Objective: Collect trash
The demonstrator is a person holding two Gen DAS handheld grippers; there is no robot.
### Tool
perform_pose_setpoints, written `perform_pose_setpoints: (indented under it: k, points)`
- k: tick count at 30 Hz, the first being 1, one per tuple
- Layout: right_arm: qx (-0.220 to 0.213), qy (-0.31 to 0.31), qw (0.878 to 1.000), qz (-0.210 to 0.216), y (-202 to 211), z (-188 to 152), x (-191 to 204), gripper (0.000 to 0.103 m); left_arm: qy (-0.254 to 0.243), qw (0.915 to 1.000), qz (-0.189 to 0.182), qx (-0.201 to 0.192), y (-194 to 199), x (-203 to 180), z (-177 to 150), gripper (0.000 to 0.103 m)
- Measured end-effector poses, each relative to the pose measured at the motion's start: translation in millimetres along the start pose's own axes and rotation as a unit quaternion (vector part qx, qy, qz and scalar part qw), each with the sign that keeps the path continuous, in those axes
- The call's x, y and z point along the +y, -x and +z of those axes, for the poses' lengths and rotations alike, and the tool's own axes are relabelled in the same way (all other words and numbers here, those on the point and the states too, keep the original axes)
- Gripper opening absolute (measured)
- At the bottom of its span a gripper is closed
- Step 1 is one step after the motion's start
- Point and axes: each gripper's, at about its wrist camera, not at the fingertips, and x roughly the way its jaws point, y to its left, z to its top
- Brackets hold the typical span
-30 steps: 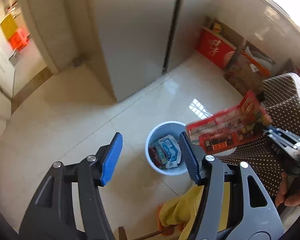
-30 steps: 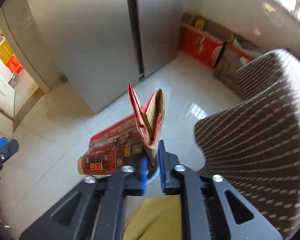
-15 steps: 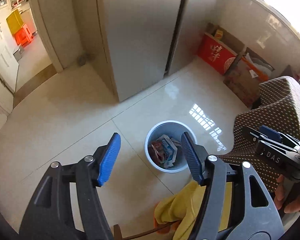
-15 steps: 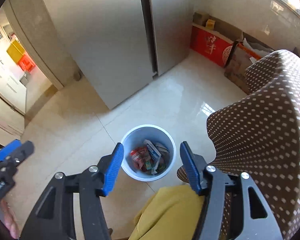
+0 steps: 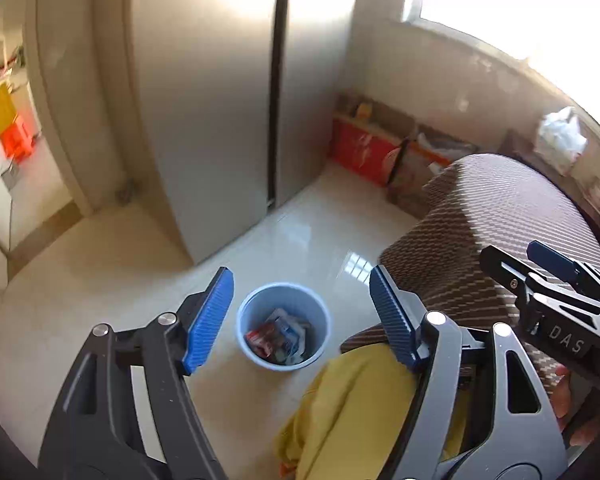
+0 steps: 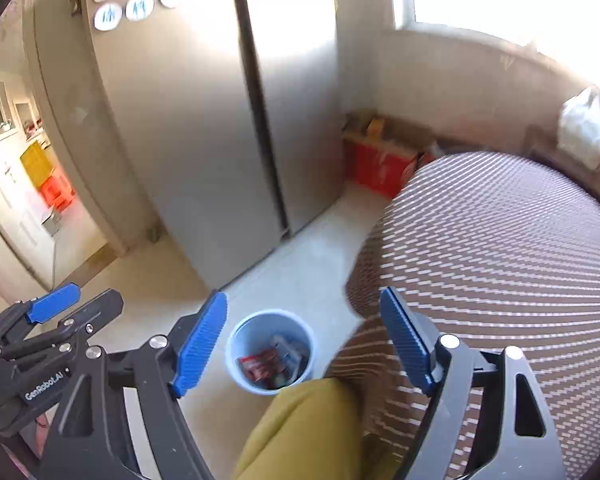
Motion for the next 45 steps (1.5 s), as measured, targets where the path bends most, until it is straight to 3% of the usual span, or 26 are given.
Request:
perform_pose_setpoints:
  k: [9,19,33,45]
  points:
    - [-0.083,-0.015,0.996,-0.037,94.0,-16.5,-32.8,0.084,-0.024,0.9969,-0.045,-0.060,65.7,-53.7,-6.2,0.074]
    - [-0.167,-0.013,0.984,-0.054,172.1,-30.4,-43.3,0.088,-0.038,0.9890,-0.051,-0.134,133.6,-77.9,-10.5,0.077]
    - [-0.205,-0.015,0.977,-0.047,207.4,-28.2,-48.1,0.091,-0.046,0.9807,-0.056,-0.182,169.5,-85.1,-11.0,0.083]
    - [-0.212,-0.027,0.976,-0.039,213.5,-31.6,-55.9,0.091,-0.054,0.9791,-0.056,-0.188,176.3,-91.0,-14.3,0.083]
